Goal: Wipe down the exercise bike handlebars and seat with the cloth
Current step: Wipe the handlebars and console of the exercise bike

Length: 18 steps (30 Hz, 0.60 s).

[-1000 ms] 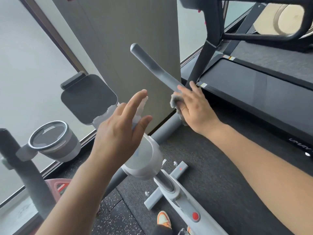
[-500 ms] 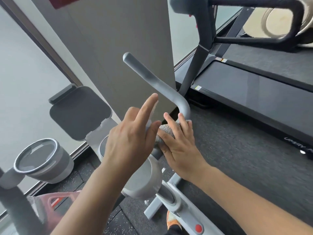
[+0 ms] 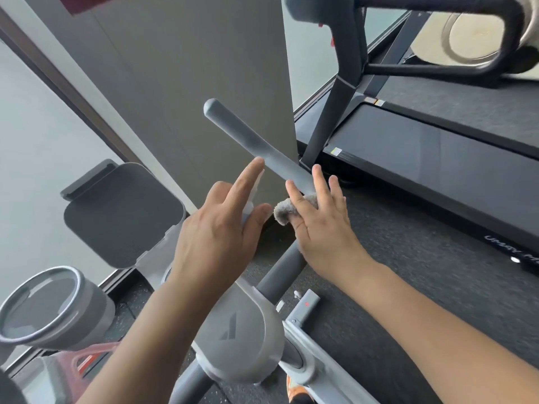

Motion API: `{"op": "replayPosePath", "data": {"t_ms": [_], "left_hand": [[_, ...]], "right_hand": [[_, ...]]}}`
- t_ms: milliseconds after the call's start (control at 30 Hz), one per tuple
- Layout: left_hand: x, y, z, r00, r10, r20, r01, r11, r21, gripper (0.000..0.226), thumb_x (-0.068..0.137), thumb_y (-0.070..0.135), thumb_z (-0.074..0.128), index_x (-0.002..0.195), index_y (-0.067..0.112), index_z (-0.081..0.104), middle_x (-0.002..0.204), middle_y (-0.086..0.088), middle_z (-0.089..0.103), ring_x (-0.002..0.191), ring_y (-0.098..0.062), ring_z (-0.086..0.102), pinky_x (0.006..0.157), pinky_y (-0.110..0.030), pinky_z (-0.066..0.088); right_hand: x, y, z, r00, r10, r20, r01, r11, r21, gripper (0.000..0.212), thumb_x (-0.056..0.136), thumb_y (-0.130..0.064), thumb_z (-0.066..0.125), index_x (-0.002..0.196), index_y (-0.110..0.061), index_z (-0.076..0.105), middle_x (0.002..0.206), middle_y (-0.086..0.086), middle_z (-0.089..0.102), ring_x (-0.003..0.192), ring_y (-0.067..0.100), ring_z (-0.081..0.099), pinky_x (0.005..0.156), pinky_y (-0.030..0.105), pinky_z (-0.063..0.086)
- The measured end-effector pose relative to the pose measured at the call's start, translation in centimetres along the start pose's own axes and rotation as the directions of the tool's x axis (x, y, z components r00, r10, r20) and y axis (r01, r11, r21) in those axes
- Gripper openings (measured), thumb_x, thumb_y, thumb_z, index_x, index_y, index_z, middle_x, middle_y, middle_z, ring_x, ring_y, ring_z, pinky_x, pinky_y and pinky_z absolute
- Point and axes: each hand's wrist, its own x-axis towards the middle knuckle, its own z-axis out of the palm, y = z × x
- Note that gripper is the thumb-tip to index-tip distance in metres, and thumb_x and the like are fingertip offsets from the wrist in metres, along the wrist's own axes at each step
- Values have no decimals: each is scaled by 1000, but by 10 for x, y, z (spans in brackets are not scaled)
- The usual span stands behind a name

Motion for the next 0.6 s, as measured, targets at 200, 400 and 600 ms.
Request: {"op": "replayPosePath", "data": {"t_ms": [200, 400, 600], "left_hand": [[10, -14, 3, 1000, -15, -20, 15, 999, -38, 58, 96, 43, 52, 147, 42, 26, 98, 7, 50, 67, -25, 51, 58, -31, 42], [16, -27, 5, 999, -41, -18, 40, 997, -65, 59, 95, 44, 51, 148, 44, 24, 101, 8, 52, 72, -24, 54, 62, -30, 41], [25, -37, 3, 997, -76, -17, 73, 992, -99, 59, 95, 45, 51, 148, 44, 24, 105, 9, 52, 75, -24, 56, 65, -32, 45]], "right_hand": [[38, 6, -16, 996, 17, 92, -22, 998, 53, 51, 104, -37, 31, 152, -36, 14, 163, 5, -10, 149, 26, -6, 118, 34, 0], [86, -2, -19, 982, -72, 173, 85, 994, -68, 61, 102, -46, 29, 154, -31, 0, 161, 14, -8, 149, 29, 1, 121, 42, 11], [139, -37, -6, 962, -211, 172, 233, 965, -121, 78, 101, -49, 34, 151, -19, -18, 160, 14, -17, 149, 29, 0, 120, 43, 14]]}}
